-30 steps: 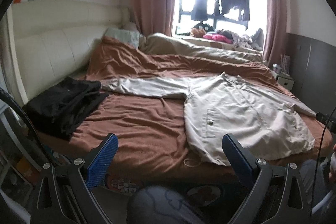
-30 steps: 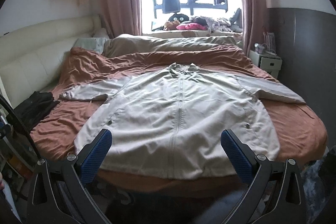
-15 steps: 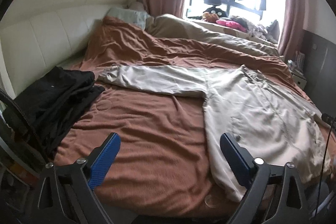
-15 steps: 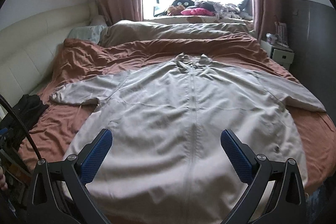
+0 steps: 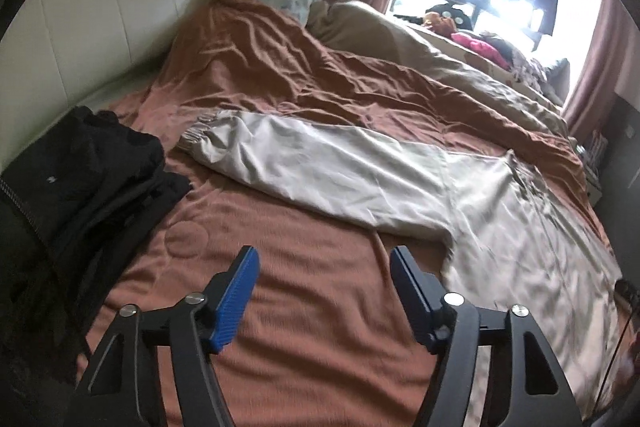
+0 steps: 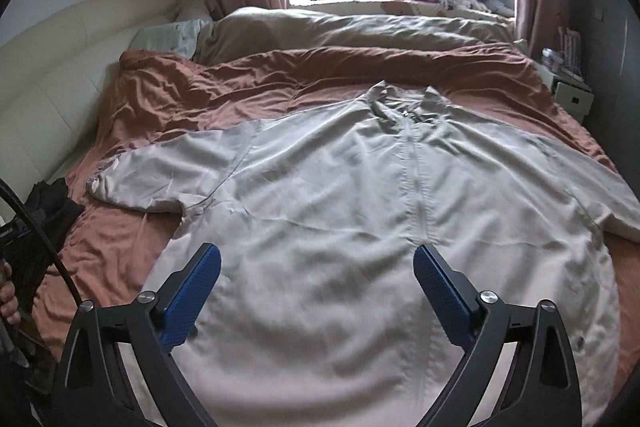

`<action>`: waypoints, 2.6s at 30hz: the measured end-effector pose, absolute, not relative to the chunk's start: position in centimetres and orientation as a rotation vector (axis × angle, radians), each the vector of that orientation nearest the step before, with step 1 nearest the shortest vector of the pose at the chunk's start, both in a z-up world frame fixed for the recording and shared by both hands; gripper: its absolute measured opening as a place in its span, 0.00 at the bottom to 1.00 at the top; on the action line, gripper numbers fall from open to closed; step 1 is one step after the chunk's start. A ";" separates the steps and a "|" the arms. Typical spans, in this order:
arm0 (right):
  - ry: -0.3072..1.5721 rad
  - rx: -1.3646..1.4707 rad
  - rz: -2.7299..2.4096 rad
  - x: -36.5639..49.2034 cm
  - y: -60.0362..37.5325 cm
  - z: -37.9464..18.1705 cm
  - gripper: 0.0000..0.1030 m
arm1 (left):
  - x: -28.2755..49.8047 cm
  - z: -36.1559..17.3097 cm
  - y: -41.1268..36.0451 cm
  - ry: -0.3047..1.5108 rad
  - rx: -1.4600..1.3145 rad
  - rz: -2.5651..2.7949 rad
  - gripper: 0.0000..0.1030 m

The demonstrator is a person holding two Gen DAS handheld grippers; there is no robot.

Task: Fold large clothes
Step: 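Move both tools toward the beige jacket's sleeve and body, then grasp the jacket sleeve cuff with the left tool and lift it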

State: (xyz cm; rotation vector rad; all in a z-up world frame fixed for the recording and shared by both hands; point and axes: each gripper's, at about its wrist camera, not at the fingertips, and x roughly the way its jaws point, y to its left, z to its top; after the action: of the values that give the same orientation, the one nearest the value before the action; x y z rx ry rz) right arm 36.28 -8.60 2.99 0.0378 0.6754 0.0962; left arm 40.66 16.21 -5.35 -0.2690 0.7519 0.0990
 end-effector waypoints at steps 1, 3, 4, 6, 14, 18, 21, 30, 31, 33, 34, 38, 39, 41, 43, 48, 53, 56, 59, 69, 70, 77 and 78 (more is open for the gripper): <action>0.683 0.041 0.099 37.2 -8.5 2.9 0.90 | 41.7 -5.7 16.6 0.763 -0.280 0.104 0.62; 0.705 0.049 0.107 39.1 -8.1 2.6 0.85 | 43.9 -6.8 17.8 0.788 -0.312 0.111 0.56; 0.718 0.054 0.112 40.0 -8.0 2.3 0.81 | 44.6 -7.1 18.2 0.799 -0.327 0.113 0.55; 0.743 0.060 0.126 41.9 -7.6 2.0 0.76 | 46.6 -8.2 19.5 0.818 -0.369 0.120 0.55; 0.791 0.067 0.156 47.6 -6.3 0.8 0.71 | 53.6 -12.4 22.9 0.898 -0.471 0.174 0.54; 0.804 0.073 0.160 49.8 -5.2 -0.4 0.71 | 56.1 -14.8 23.8 0.955 -0.520 0.206 0.51; 0.827 0.081 0.156 51.5 -4.7 -1.8 0.71 | 57.6 -16.3 23.9 1.003 -0.502 0.249 0.51; 0.917 0.130 0.172 55.9 -1.8 -4.5 0.45 | 59.0 -16.1 24.9 0.968 -0.502 0.304 0.04; 0.923 0.141 0.185 56.2 -1.6 -4.5 0.41 | 59.1 -15.3 24.7 0.948 -0.490 0.302 0.04; 0.943 0.167 0.217 57.1 -0.6 -4.8 0.37 | 58.8 -13.7 24.3 0.905 -0.472 0.276 0.04; 0.952 0.179 0.233 57.5 -0.3 -5.0 0.34 | 58.7 -12.5 23.9 0.879 -0.461 0.261 0.04; 1.005 0.234 0.307 59.1 1.5 -6.5 0.24 | 58.1 -8.5 23.2 0.804 -0.467 0.189 0.03; 1.020 0.252 0.332 59.4 2.0 -7.0 0.23 | 58.0 -7.4 22.9 0.787 -0.464 0.173 0.03; 1.054 0.268 0.359 60.4 2.9 -8.3 0.21 | 57.8 -4.9 22.0 0.741 -0.452 0.123 0.03; 1.082 0.281 0.364 61.3 3.6 -9.6 0.19 | 57.8 -2.9 20.9 0.711 -0.432 0.087 0.03; 1.166 0.357 0.446 63.5 4.8 -12.5 0.15 | 58.2 1.2 17.3 0.666 -0.392 -0.022 0.03; 1.154 0.351 0.464 63.7 3.0 -11.6 0.15 | 57.2 4.4 12.6 0.628 -0.328 -0.141 0.03; 1.109 0.349 0.435 62.8 0.6 -10.0 0.15 | 56.7 6.0 9.7 0.610 -0.295 -0.202 0.03; 1.064 0.365 0.405 61.5 -2.5 -8.7 0.25 | 56.2 7.1 6.9 0.598 -0.272 -0.266 0.03; 0.932 0.439 0.272 55.9 -13.6 -6.5 0.60 | 54.6 8.1 -2.7 0.611 -0.171 -0.453 0.03; 0.925 0.450 0.265 55.0 -14.1 -6.0 0.60 | 54.5 8.1 -3.8 0.617 -0.160 -0.471 0.03; 0.874 0.511 0.167 49.7 -19.7 -3.8 0.60 | 54.6 4.9 -11.0 0.772 -0.097 -0.596 0.10; 0.870 0.516 0.159 48.9 -19.8 -3.4 0.60 | 54.8 3.9 -12.1 0.831 -0.081 -0.616 0.26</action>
State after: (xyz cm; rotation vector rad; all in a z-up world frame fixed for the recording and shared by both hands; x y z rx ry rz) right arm 48.89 -19.84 -3.41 0.5159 0.8700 0.1587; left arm 54.76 -12.13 3.87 -0.0812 0.8309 -0.6160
